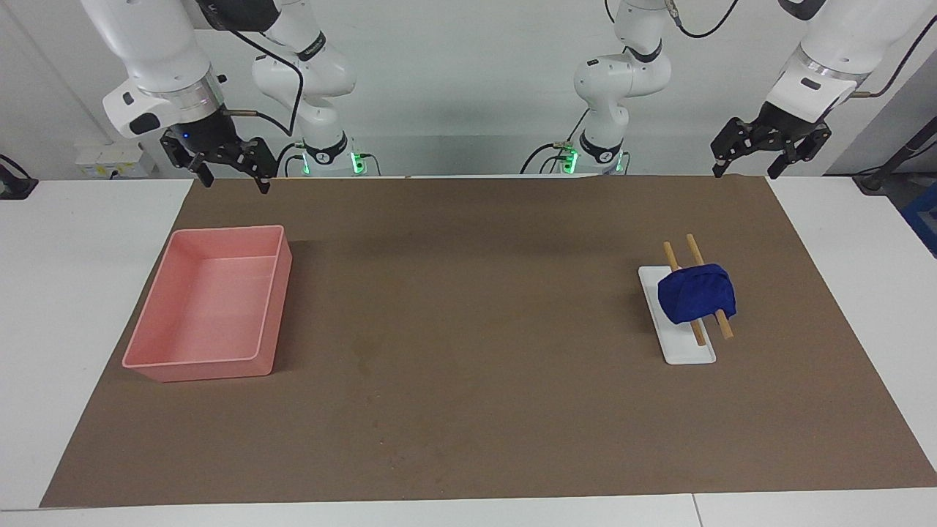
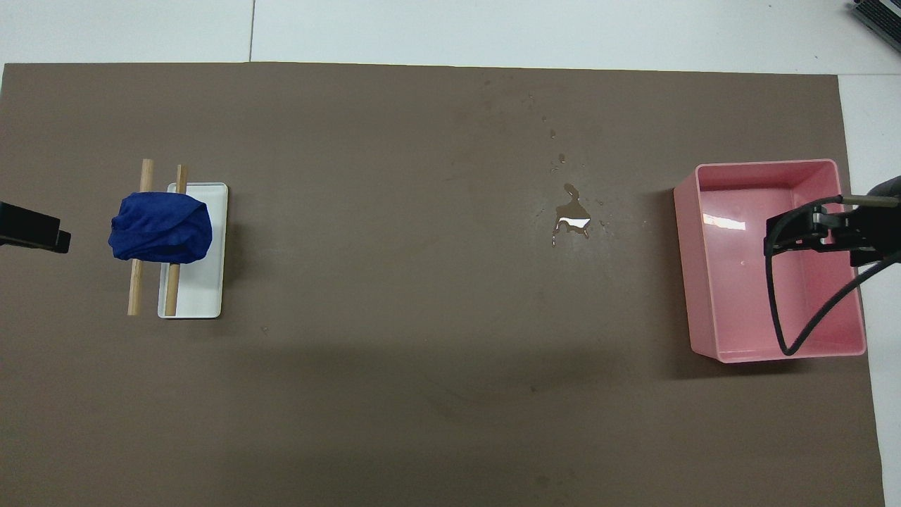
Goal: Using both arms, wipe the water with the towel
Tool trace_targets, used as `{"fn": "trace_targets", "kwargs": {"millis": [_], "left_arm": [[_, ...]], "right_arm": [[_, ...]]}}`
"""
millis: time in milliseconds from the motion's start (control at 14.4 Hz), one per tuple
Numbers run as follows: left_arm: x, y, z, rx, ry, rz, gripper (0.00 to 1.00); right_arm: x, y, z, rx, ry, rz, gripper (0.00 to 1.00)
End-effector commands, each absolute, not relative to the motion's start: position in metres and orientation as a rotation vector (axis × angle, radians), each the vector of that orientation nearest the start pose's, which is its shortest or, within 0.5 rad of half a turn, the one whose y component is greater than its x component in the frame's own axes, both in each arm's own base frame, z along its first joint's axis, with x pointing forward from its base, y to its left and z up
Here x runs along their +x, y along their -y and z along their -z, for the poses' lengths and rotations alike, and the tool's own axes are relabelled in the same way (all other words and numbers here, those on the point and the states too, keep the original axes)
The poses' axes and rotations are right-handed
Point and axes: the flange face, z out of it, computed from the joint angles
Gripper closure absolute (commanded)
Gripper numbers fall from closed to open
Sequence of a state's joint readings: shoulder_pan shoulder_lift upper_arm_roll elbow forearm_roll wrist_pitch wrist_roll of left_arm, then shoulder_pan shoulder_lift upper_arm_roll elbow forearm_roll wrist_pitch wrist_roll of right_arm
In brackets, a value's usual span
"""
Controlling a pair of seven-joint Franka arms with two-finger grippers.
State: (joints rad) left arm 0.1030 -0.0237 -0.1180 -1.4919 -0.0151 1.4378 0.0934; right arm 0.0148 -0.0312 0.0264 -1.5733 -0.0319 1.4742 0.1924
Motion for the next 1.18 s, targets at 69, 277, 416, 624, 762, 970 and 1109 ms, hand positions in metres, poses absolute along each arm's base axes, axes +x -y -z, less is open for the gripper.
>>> {"fn": "trace_targets", "kwargs": {"millis": [69,277,416,624,762,970,1109], "left_arm": [[0.529,0.011,-0.673,-3.161,-0.163,-0.019,0.0],[0.528,0.013,-0.675,-3.158,-0.17,-0.009,0.0],[0.523,0.011,-0.681,-3.155,-0.165,0.02,0.0],[0.525,0.008,-0.67,-3.148,-0.145,0.093,0.0],[0.531,0.006,-0.645,-3.139,-0.116,0.199,0.0],[0.553,-0.016,-0.595,-3.131,-0.033,0.296,0.0],[0.572,-0.032,-0.558,-3.124,0.012,0.361,0.0]], "right_arm": [[0.527,-0.014,-0.633,-3.165,-0.248,-0.095,0.0],[0.527,-0.014,-0.635,-3.165,-0.238,-0.087,0.0],[0.527,-0.007,-0.634,-3.164,-0.255,-0.093,0.0],[0.527,-0.007,-0.633,-3.165,-0.229,-0.096,0.0],[0.527,-0.007,-0.633,-3.165,-0.229,-0.098,0.0],[0.526,-0.007,-0.632,-3.165,-0.229,-0.103,0.0],[0.526,-0.007,-0.632,-3.165,-0.229,-0.103,0.0]]}}
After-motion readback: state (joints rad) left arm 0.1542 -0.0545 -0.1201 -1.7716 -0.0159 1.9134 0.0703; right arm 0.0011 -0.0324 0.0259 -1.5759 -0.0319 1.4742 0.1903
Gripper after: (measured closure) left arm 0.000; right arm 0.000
